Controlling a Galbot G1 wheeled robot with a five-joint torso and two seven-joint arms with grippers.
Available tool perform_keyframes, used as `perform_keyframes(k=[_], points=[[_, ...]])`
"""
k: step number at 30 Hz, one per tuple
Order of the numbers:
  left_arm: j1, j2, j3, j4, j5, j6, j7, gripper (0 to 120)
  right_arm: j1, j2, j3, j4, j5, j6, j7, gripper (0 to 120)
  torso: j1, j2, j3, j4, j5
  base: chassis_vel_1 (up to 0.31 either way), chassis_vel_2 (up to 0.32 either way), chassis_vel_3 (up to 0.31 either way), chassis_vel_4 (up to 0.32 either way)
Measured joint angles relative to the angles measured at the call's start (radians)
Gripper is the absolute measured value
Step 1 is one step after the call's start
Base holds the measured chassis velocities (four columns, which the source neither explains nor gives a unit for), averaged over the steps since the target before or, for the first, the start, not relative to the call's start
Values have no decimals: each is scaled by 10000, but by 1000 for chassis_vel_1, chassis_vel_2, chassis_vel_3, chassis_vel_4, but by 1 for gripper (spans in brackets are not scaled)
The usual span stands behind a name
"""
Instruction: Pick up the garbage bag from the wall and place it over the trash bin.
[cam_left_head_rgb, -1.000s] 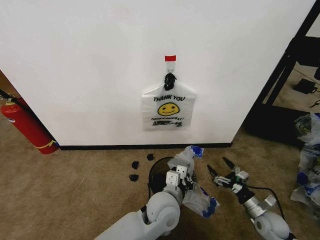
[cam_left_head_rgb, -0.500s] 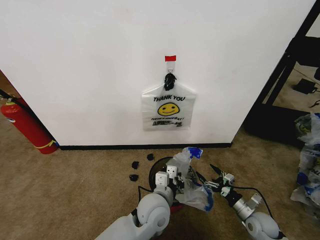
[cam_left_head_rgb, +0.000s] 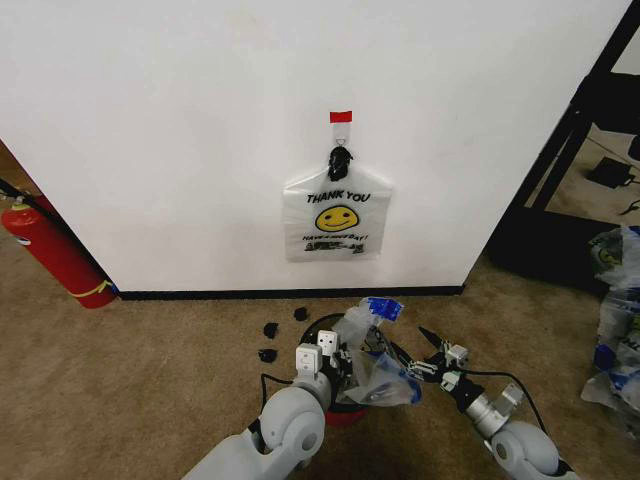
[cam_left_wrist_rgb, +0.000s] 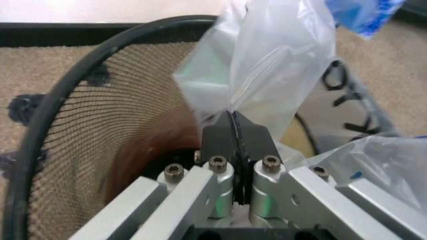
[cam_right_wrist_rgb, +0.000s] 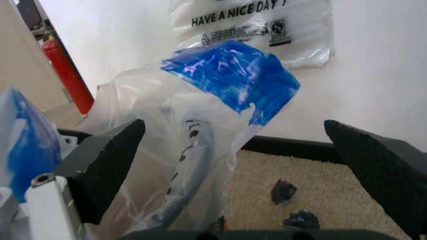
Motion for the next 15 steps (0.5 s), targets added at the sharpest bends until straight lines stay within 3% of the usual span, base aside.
perform_keyframes(k=[15], points=[[280,226,-533,32,159,-81,235,0,22,-92,-6,62,-29,-260,-180,100,0,0,0,0,1,0,0,0,0]])
